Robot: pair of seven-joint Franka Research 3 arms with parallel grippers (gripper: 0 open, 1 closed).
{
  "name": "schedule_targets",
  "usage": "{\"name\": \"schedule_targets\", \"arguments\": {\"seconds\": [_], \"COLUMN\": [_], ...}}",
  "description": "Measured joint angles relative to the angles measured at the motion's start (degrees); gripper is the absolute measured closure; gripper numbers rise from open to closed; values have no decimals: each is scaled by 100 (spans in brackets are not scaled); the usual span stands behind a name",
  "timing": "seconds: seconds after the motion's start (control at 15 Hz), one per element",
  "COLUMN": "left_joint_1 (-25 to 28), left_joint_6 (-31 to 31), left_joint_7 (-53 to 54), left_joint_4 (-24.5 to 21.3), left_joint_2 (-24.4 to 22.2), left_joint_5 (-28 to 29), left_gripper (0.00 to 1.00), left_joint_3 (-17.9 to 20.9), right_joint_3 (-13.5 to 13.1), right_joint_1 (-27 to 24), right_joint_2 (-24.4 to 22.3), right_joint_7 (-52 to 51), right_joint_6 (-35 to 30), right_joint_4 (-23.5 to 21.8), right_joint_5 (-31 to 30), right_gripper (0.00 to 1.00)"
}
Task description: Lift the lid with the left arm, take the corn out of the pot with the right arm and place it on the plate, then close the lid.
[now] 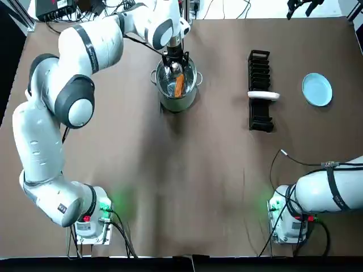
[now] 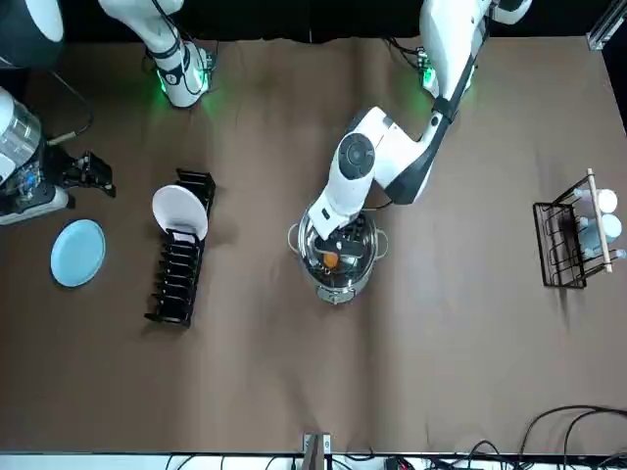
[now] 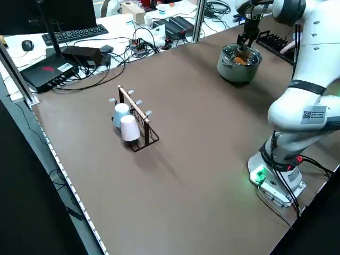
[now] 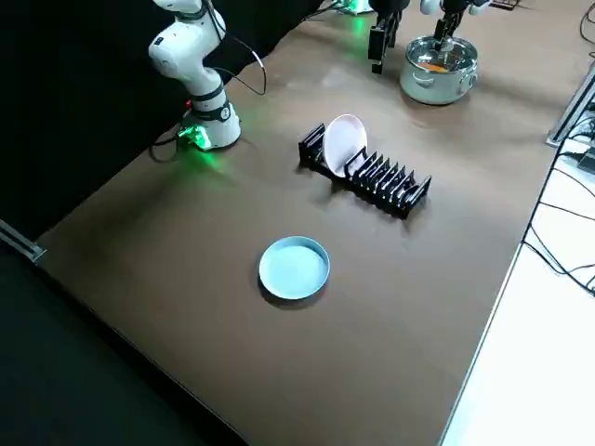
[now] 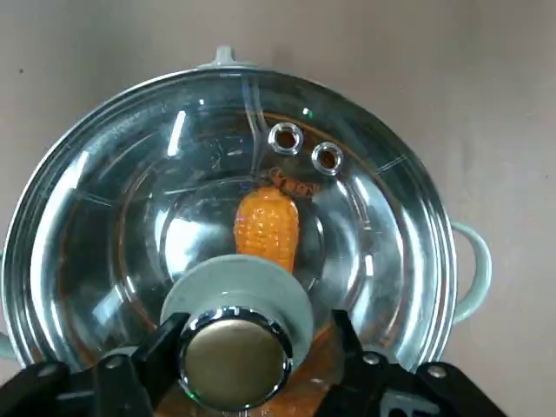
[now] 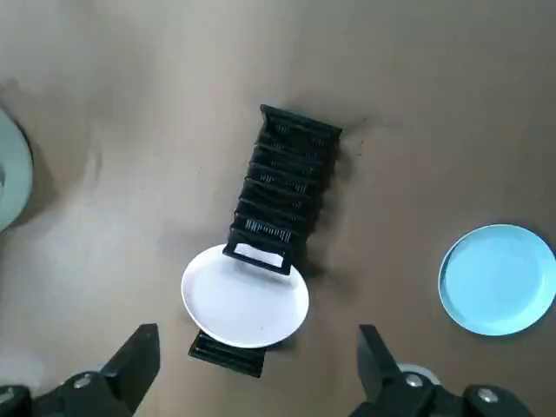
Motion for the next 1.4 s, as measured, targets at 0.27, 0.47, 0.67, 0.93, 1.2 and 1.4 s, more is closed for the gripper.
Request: {"name": "schedule_targets", "arguments": {"seconds": [0.27,0.47,0.67,0.93,1.2,1.4], "left_joint_1": [6,-7,-7,11,456,1449], "left_joint_6": [-154,-165,-166,-333,-1147,-1585], "left_joint_7": [2,1,1,-6,-67,196], "left_joint_4": [10,14,15,82,239,233], "left_joint_2": [-39,-39,-39,-47,-493,-1061], "left_joint_5": [158,209,209,208,122,110], "left_gripper": [49,49,49,49,49,49], "left_joint_3": [14,11,11,7,2,-9], "right_joint_3": [-5,-25,-18,6,32,36], "right_joint_1": [25,20,26,198,579,886], "right_joint_2": [0,0,2,50,275,490], "right_joint_7": [0,0,-1,70,757,1079], "right_joint_6": [32,39,111,518,624,709], "right_joint_4": [1,1,1,12,139,314], "right_joint_5": [1,0,2,228,480,497], "right_gripper": [0,0,0,0,0,0]}}
